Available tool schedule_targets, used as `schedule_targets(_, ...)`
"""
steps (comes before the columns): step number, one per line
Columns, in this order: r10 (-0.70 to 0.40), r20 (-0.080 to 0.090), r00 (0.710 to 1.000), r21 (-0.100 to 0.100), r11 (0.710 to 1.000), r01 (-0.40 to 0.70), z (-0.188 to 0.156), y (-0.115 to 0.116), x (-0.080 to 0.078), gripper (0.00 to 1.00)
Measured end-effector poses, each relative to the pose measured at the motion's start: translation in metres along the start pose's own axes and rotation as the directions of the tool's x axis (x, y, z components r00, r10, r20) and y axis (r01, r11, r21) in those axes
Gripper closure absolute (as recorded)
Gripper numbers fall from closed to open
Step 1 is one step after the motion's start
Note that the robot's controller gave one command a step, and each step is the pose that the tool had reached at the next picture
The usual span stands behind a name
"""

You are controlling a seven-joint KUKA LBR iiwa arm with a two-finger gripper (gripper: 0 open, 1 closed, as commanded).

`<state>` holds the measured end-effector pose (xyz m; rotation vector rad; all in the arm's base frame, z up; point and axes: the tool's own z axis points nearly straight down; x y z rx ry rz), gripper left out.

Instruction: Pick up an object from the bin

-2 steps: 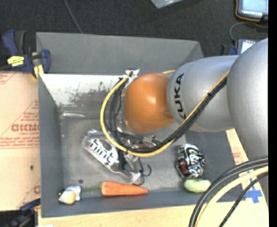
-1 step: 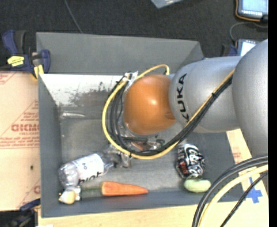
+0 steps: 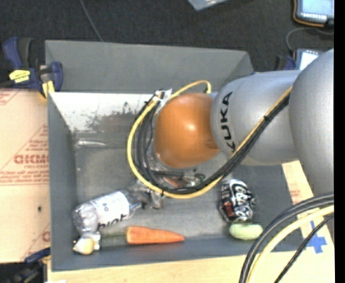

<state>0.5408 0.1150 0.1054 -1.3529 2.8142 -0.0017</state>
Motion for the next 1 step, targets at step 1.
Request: schedule_targets(1,-0.008,-0.005,1.0,-0.003,1.0,0.008,-0.0454,-0.0039,-0.0033,1.0)
